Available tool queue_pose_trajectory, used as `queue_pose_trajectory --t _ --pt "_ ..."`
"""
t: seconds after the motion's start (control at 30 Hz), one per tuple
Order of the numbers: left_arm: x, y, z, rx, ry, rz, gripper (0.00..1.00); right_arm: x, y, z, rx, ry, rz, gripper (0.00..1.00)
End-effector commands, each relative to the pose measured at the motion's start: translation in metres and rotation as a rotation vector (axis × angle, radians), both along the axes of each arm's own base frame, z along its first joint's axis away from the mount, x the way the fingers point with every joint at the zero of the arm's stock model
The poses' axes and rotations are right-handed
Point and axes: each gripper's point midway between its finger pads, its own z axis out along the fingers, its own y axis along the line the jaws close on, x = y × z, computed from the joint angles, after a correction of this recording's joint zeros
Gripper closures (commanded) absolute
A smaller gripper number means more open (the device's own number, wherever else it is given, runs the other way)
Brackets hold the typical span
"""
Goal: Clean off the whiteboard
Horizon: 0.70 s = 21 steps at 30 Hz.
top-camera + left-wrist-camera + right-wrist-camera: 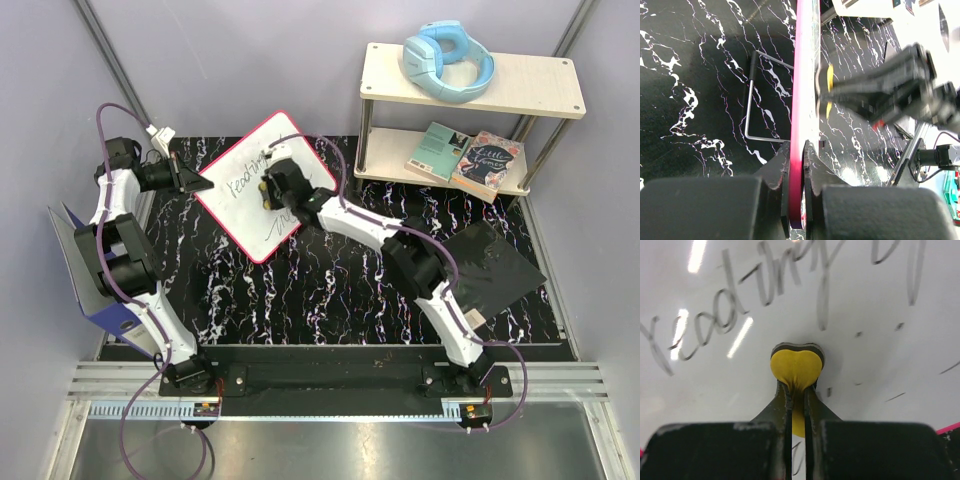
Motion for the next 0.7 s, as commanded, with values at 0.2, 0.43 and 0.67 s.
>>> queue_pose_trajectory --t 0.2,0.43,0.67 --pt "0.027 0.04 -0.016 0.344 -0.153 0.043 1.0 0.129 -0.131 -0.028 0.108 0.106 -0.353 1.0" --pt "0.025 0.039 -0.021 0.336 -0.135 0.04 1.0 0.112 -0.11 -0.036 0.111 0.186 -0.23 1.0" --pt "0.023 0.037 -0.02 0.331 -0.134 0.038 1.0 0.051 -0.084 -0.051 0.087 0.199 -0.076 1.0"
